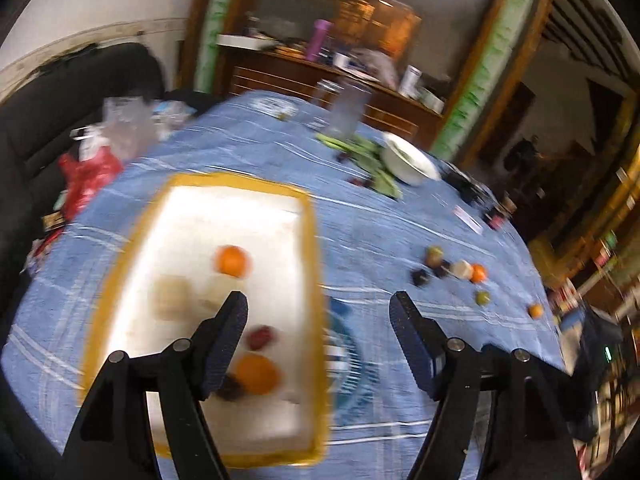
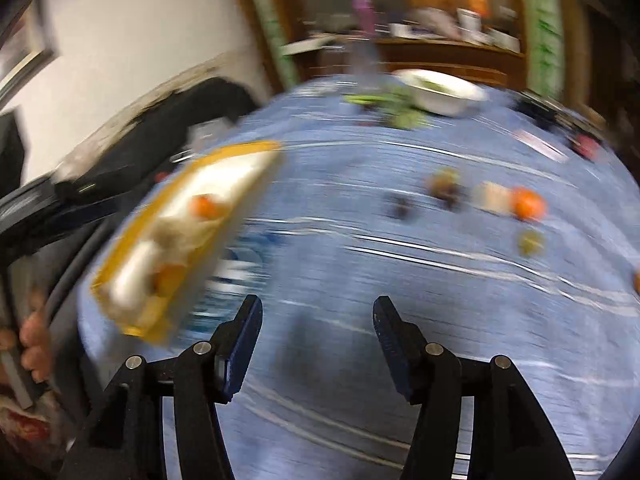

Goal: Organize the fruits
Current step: 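Move both open grippers back over the remaining fruits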

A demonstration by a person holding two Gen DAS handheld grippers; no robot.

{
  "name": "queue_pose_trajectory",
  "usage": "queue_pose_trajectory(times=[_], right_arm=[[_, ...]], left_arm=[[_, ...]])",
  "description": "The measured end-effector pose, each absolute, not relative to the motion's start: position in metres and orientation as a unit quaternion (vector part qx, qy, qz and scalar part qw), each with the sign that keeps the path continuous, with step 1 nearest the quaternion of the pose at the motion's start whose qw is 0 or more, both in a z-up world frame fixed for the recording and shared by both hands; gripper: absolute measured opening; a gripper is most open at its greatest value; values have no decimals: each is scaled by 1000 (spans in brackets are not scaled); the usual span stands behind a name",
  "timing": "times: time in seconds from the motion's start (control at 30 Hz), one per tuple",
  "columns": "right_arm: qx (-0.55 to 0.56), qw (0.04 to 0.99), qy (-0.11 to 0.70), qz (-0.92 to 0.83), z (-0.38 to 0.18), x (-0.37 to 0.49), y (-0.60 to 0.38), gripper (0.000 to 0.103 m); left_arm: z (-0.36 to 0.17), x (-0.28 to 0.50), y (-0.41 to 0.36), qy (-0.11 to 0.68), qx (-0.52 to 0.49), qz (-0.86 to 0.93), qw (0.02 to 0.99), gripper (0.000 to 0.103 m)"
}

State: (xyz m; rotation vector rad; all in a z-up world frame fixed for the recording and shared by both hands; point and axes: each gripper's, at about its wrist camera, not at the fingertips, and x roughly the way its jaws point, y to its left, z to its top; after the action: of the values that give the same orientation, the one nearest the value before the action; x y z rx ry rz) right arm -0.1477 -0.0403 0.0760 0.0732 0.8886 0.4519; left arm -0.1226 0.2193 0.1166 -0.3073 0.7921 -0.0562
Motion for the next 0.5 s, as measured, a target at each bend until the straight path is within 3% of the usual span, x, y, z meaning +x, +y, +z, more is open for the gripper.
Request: queue_pose_trajectory(times=[0.23,0.43,0.5], right_arm=[[76,895,427,103,66,-105,-140,62],[80,901,420,74,60,-60,-151,60],[64,901,425,65,54,-47,-145,58]], left_arm=[[88,-78,135,432,-121,-107,887,72],[56,-36,95,448,-110,-119,879,72],[47,-24,87,448,-97,-118,881,67]])
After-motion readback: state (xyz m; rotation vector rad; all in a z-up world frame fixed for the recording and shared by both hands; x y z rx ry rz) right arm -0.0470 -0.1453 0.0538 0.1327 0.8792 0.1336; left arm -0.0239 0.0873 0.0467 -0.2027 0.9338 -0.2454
